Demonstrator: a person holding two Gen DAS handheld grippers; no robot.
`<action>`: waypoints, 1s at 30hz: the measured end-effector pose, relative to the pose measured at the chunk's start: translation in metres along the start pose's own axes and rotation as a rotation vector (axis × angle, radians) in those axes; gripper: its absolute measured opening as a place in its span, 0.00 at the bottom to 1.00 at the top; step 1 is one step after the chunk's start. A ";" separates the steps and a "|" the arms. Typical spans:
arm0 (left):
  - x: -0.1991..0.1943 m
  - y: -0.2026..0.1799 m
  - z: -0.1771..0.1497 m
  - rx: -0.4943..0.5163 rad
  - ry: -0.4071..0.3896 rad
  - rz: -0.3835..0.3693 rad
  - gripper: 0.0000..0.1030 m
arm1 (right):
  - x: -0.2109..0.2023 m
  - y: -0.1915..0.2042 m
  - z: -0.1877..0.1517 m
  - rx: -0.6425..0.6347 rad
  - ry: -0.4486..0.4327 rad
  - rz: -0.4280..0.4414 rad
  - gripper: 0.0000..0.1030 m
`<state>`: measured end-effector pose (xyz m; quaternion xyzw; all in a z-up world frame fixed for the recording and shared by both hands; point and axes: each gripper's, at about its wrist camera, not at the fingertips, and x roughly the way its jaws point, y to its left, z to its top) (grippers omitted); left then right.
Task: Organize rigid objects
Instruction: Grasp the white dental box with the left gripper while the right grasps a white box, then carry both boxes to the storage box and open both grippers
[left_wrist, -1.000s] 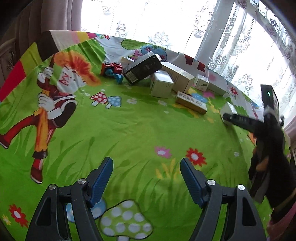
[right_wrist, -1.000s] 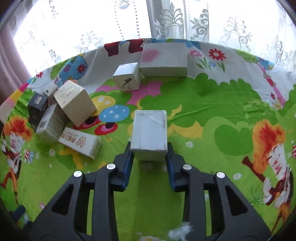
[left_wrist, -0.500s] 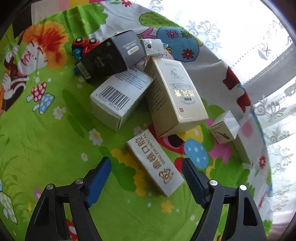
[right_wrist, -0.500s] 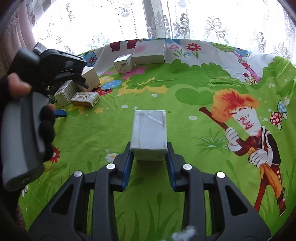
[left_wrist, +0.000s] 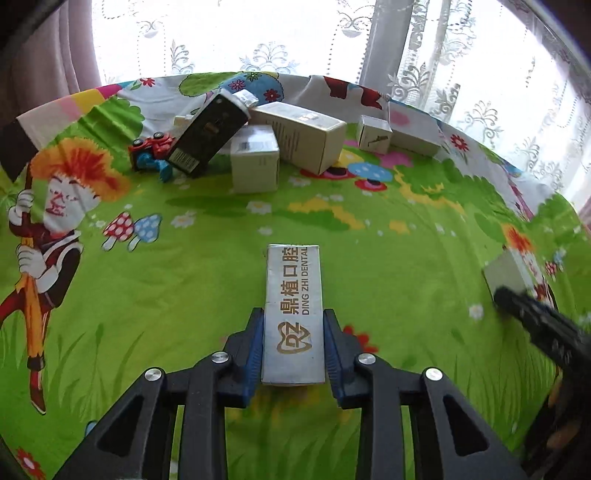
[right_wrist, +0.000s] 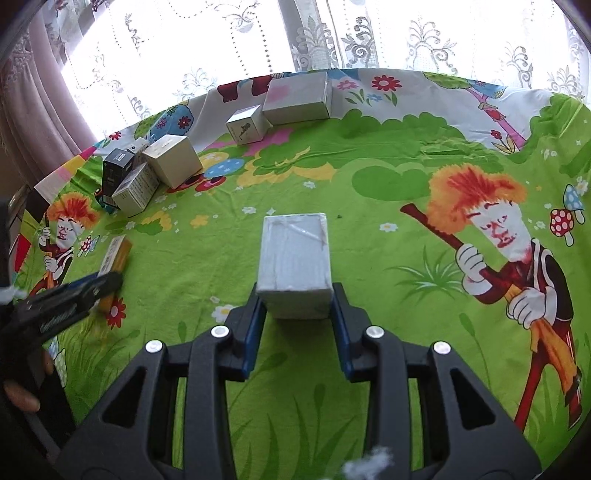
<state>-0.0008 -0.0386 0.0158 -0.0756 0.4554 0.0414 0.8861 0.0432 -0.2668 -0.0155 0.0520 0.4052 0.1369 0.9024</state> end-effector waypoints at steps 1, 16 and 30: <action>-0.005 0.009 -0.004 0.000 0.009 -0.021 0.32 | 0.000 0.001 0.000 -0.002 0.000 -0.003 0.38; 0.000 0.017 -0.001 0.034 -0.027 0.104 0.48 | 0.002 0.001 0.004 0.010 -0.003 -0.025 0.41; -0.015 0.066 -0.003 0.026 0.030 0.107 0.31 | 0.021 0.069 0.009 -0.104 0.043 -0.129 0.38</action>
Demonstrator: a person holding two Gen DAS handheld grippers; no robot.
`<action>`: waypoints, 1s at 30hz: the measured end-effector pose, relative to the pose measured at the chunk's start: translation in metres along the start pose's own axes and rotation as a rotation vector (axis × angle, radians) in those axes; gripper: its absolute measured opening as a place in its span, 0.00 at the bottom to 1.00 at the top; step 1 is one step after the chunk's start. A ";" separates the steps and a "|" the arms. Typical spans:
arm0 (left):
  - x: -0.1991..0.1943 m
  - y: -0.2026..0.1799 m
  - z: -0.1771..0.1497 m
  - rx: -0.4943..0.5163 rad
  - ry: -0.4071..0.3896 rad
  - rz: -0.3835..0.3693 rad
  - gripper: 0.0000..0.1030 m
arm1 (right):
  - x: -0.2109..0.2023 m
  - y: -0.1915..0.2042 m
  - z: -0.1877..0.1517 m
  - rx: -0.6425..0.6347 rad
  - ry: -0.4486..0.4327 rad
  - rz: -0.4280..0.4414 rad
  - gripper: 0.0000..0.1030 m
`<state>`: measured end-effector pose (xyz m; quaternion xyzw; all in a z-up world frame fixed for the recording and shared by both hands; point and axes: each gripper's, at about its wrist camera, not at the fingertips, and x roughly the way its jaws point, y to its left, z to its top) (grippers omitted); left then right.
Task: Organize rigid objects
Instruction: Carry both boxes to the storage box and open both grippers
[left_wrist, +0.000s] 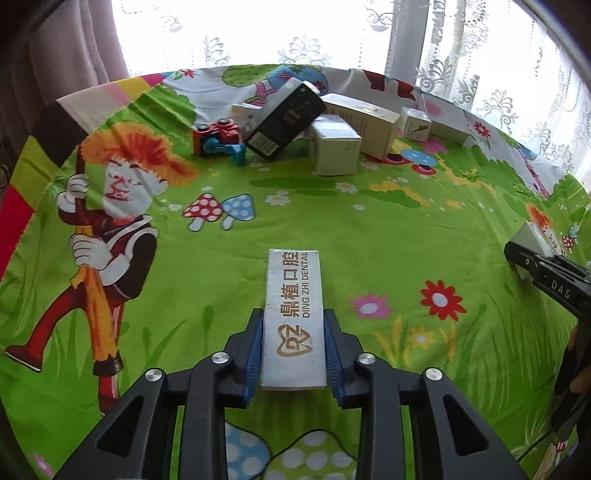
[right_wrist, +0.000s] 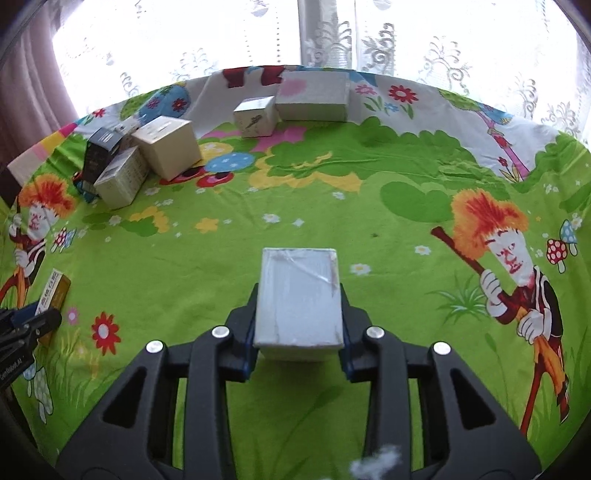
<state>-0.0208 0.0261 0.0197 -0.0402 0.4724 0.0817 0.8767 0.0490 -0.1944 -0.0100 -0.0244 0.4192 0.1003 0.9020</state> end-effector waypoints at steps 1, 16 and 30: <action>0.000 0.009 -0.001 -0.014 0.002 0.013 0.31 | 0.001 0.011 0.000 -0.003 0.009 0.013 0.38; -0.040 0.095 -0.045 -0.103 0.026 0.080 0.31 | -0.036 0.173 -0.029 -0.281 0.067 0.237 0.38; -0.090 0.064 -0.108 0.011 0.165 -0.059 0.31 | -0.106 0.169 -0.100 -0.435 0.168 0.231 0.38</action>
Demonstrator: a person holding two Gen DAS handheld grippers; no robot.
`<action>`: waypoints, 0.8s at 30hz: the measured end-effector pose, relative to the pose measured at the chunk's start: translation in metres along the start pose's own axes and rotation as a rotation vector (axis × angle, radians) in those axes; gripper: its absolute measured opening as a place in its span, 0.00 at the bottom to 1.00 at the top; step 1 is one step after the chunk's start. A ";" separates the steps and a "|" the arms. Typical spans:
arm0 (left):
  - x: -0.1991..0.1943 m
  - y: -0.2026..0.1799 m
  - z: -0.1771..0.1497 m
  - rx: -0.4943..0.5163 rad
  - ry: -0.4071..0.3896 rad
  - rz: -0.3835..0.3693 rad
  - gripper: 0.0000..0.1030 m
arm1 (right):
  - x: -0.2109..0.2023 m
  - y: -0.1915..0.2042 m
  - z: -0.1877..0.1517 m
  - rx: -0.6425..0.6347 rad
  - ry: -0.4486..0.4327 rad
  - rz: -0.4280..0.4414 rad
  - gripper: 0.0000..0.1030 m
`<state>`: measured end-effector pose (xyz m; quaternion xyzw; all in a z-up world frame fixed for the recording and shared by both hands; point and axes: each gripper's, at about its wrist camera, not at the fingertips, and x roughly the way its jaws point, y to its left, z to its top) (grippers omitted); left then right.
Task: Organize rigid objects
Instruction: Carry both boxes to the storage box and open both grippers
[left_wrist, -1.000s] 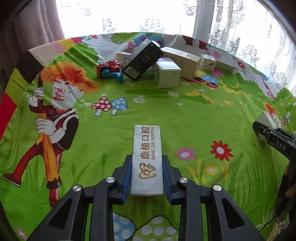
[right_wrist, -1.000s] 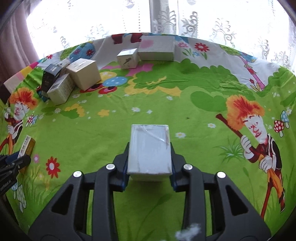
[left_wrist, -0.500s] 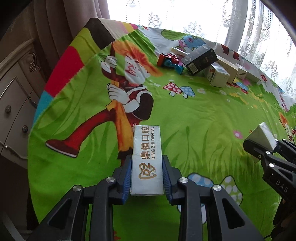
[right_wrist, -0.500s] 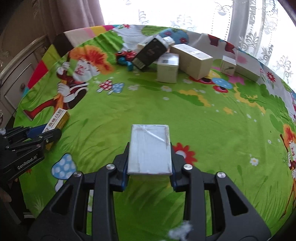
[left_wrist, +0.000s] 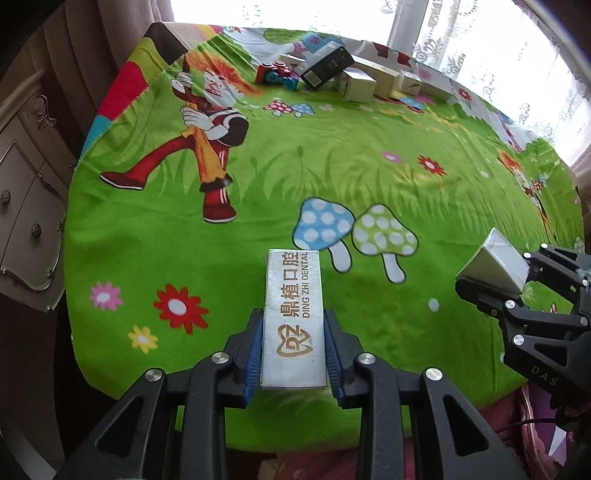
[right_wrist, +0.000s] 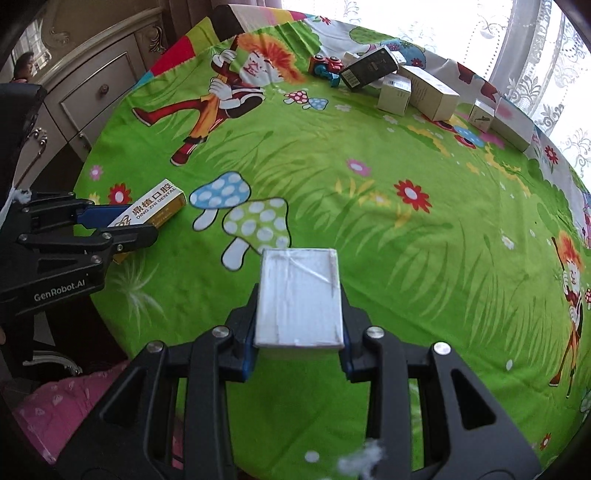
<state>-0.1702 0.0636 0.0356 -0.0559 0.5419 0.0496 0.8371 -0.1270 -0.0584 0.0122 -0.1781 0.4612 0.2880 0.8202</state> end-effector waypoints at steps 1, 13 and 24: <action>-0.002 -0.005 -0.004 0.018 0.010 0.003 0.31 | -0.003 0.000 -0.007 -0.001 0.005 -0.005 0.38; -0.015 -0.068 -0.021 0.181 -0.004 -0.071 0.31 | -0.038 -0.039 -0.083 0.158 0.025 -0.047 0.38; -0.020 -0.164 -0.040 0.481 0.022 -0.122 0.31 | -0.078 -0.075 -0.147 0.294 0.004 -0.085 0.38</action>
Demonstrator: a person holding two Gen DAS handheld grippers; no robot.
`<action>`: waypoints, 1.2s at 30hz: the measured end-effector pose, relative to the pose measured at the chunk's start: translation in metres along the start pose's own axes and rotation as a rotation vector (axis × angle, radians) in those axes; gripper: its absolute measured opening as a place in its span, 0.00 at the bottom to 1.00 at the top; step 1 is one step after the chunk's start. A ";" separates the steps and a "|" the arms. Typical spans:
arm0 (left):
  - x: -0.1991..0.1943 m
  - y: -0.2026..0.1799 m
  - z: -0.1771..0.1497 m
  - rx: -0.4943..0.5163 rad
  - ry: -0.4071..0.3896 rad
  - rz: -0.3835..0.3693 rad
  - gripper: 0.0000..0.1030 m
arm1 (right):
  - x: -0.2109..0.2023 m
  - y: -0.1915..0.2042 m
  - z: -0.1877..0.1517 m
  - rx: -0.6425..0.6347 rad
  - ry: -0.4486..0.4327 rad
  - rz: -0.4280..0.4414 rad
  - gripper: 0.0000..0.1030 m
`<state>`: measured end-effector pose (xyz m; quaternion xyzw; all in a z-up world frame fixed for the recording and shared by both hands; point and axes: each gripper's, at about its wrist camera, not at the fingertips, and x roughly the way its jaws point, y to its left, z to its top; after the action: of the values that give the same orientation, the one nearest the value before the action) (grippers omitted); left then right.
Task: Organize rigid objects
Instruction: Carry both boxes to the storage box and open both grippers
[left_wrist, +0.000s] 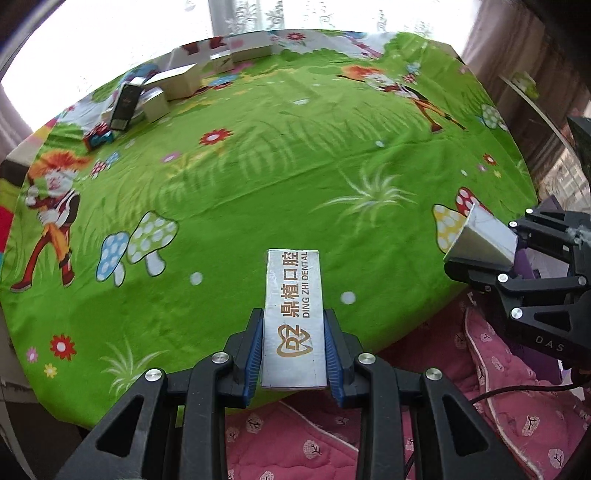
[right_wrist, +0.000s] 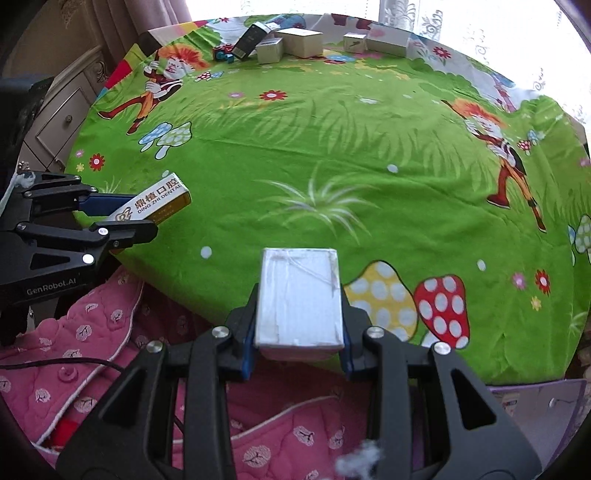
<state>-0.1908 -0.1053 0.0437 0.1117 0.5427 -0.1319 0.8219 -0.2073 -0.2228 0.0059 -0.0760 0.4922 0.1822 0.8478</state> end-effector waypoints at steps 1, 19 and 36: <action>-0.001 -0.010 0.004 0.032 -0.003 -0.003 0.31 | -0.005 -0.007 -0.005 0.014 -0.006 -0.011 0.38; -0.004 -0.207 0.045 0.545 -0.025 -0.201 0.31 | -0.097 -0.142 -0.113 0.399 -0.080 -0.237 0.38; 0.008 -0.333 0.028 0.765 0.056 -0.270 0.31 | -0.123 -0.193 -0.196 0.579 -0.047 -0.362 0.38</action>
<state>-0.2761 -0.4280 0.0331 0.3406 0.4863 -0.4280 0.6814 -0.3470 -0.4902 0.0037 0.0858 0.4823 -0.1166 0.8640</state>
